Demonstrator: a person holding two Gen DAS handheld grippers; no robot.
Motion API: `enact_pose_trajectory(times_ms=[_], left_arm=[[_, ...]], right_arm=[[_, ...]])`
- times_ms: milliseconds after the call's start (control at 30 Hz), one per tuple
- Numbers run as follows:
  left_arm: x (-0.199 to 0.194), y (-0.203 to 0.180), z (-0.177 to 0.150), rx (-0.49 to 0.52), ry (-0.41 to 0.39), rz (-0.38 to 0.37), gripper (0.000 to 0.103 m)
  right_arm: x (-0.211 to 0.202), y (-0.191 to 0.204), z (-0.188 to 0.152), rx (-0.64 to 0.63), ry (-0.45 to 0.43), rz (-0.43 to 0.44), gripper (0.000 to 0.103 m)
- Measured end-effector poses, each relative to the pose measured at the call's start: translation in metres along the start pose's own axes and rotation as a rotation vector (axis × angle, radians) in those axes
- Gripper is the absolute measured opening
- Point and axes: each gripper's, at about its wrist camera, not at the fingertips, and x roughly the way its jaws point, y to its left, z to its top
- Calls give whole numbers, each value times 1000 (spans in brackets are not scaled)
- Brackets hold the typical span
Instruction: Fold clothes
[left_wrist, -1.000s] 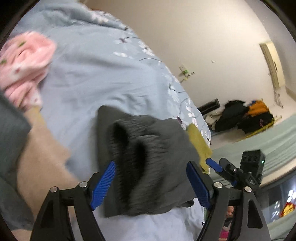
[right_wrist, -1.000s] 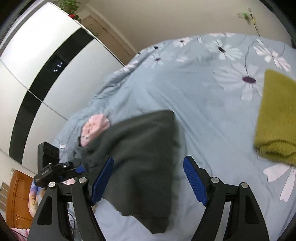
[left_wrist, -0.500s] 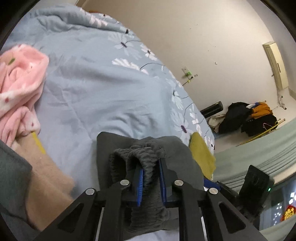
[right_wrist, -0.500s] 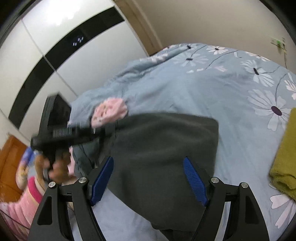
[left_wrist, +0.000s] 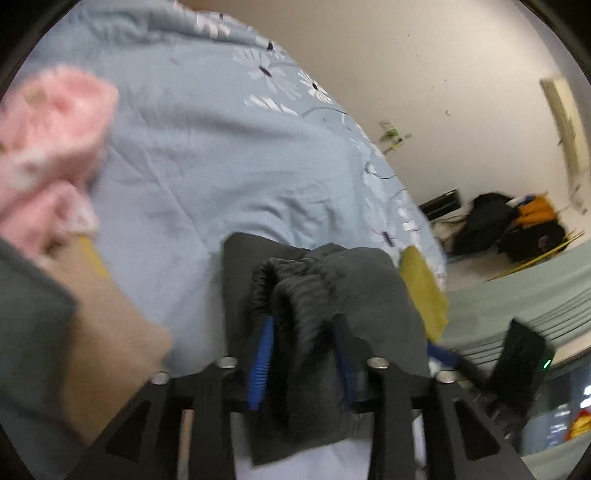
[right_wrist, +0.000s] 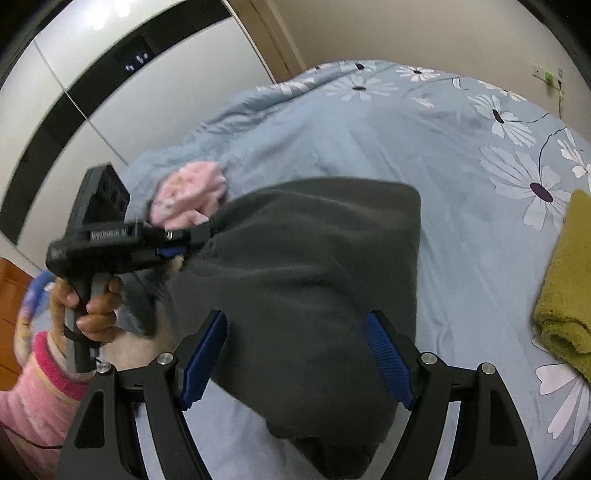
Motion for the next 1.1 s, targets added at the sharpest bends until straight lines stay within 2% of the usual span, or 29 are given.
enact_pose_trajectory(times_ms=[133, 200, 300, 467, 667, 767, 867, 967, 1100], left_arm=[[-16, -45, -7, 154, -49, 130, 47], [-8, -67, -9, 227, -34, 172, 47], [18, -81, -9, 278, -10, 224, 47], [49, -66, -8, 268, 48, 259, 47], [54, -68, -12, 292, 47, 291, 48], [39, -78, -21, 316, 13, 318, 48], [21, -87, -38, 351, -43, 343, 48], [12, -93, -58, 379, -70, 362, 48], [15, -94, -73, 393, -85, 385, 49]], right_arm=[[-10, -7, 17, 16, -30, -45, 79], [-8, -8, 28, 18, -20, -73, 79], [6, -1, 39, -3, 10, -92, 79], [31, 2, 40, -17, 53, -85, 79], [60, 2, 37, -26, 106, -80, 80], [48, 4, 35, 1, 102, -77, 80], [21, 8, 25, 2, 48, -59, 80], [-3, 16, 7, -23, 0, -93, 80], [-2, 17, -7, -12, -5, -112, 80]])
